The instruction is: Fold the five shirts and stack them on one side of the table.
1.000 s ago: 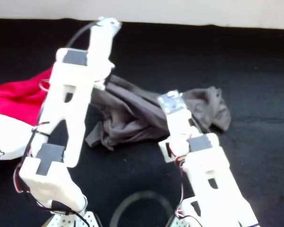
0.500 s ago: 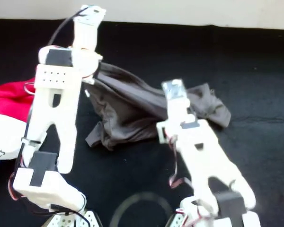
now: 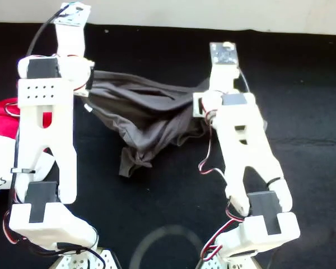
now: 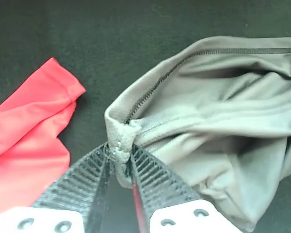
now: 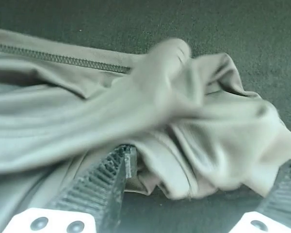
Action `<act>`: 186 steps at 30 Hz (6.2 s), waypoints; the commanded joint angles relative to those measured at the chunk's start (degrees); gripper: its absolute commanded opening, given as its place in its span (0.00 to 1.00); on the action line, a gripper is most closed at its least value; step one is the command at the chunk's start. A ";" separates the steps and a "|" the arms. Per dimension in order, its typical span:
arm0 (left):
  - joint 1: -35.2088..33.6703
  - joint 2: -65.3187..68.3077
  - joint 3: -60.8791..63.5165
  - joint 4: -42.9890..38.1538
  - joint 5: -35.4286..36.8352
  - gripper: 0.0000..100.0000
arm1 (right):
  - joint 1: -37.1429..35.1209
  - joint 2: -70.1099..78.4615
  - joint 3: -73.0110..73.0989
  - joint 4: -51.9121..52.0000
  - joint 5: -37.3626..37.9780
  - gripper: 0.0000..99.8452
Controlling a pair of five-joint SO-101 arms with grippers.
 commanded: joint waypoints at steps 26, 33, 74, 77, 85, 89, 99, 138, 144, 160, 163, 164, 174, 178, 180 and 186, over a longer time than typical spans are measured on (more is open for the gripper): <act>-12.97 -3.38 5.41 -6.95 -0.26 0.01 | -35.38 0.22 13.23 2.77 -0.97 0.42; -12.97 -3.47 5.49 -6.51 -0.26 0.01 | -34.33 5.67 17.71 -8.22 -0.97 0.42; 6.02 -3.12 20.62 15.21 18.55 0.01 | 11.12 -12.88 -8.84 37.49 32.88 0.01; 6.64 -2.95 30.81 6.59 18.46 0.01 | 11.21 -13.85 -0.40 33.19 32.79 0.01; 6.64 -3.38 45.32 -4.13 13.10 0.01 | 11.21 -29.85 27.21 16.75 32.79 0.01; 6.02 -3.47 43.03 -1.49 9.41 0.11 | 11.21 -33.98 32.40 15.08 32.88 0.01; 9.63 -2.95 19.03 21.80 -7.82 0.18 | 11.21 -34.59 33.01 15.16 32.79 0.01; -4.53 -19.74 37.58 10.90 -23.12 0.18 | 11.12 -34.59 32.48 12.97 32.79 0.11; 0.22 -22.90 46.11 9.49 -23.03 0.18 | 11.12 -34.59 32.40 13.58 32.79 0.14; -5.67 -8.22 59.38 -18.20 -23.38 0.18 | 11.12 -34.77 32.40 20.18 32.79 0.14; -5.85 -6.99 57.89 -17.41 -23.38 0.18 | 11.12 -34.77 32.40 20.79 32.79 0.14; -5.85 -6.90 57.63 -16.70 -23.38 0.18 | 11.03 -34.77 32.40 21.23 32.79 0.14; -0.84 -7.52 56.84 -15.82 -21.36 0.01 | 10.86 -50.15 33.01 25.27 32.79 0.14; 5.85 -7.52 51.21 -8.79 -14.07 0.01 | 10.86 -54.02 35.38 27.65 32.79 0.14; 8.04 -7.52 46.46 -2.37 -12.57 0.01 | 10.86 -54.37 37.85 27.12 32.79 0.14; 4.35 -7.52 31.96 14.86 -12.40 0.16 | 10.86 -54.90 46.20 23.96 32.79 0.14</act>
